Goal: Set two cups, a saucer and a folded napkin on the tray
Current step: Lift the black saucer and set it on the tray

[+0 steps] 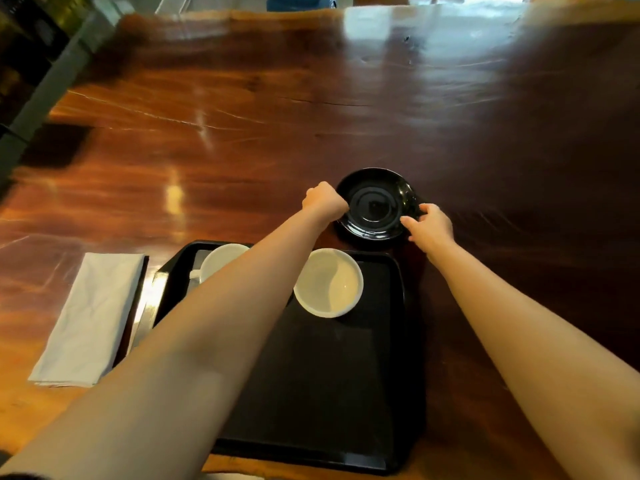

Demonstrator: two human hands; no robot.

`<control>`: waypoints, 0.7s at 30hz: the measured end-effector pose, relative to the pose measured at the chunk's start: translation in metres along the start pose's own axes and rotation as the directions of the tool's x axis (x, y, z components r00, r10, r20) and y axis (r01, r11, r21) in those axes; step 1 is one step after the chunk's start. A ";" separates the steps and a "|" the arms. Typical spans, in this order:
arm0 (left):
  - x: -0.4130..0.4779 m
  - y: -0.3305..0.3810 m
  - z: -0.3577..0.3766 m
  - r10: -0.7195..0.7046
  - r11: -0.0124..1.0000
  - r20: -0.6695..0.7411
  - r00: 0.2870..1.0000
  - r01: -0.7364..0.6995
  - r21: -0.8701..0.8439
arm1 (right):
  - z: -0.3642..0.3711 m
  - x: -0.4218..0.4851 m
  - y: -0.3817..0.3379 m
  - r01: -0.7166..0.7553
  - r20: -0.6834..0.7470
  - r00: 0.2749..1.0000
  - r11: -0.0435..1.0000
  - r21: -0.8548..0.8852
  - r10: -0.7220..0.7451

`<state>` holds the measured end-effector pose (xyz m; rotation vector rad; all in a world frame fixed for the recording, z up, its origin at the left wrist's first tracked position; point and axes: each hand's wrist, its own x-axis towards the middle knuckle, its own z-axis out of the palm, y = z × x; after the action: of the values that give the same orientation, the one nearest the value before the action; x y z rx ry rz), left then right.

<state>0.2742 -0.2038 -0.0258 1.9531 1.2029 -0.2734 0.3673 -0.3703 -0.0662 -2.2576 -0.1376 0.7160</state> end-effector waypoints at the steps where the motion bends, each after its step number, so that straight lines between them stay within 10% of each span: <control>1: 0.005 -0.001 0.003 -0.016 1.000 0.007 1.000 0.016 -0.006 | 0.002 0.003 -0.002 0.011 -0.002 1.000 1.000 -0.001 -0.011; 21: -0.106 0.014 -0.061 0.162 0.838 0.067 0.985 -0.101 -0.536 | -0.070 -0.108 -0.054 0.009 0.025 0.999 0.816 0.577 -0.028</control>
<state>0.2172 -0.2313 0.0801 1.4987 0.9388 0.0302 0.3202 -0.4087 0.0599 -1.6553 0.0431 0.6734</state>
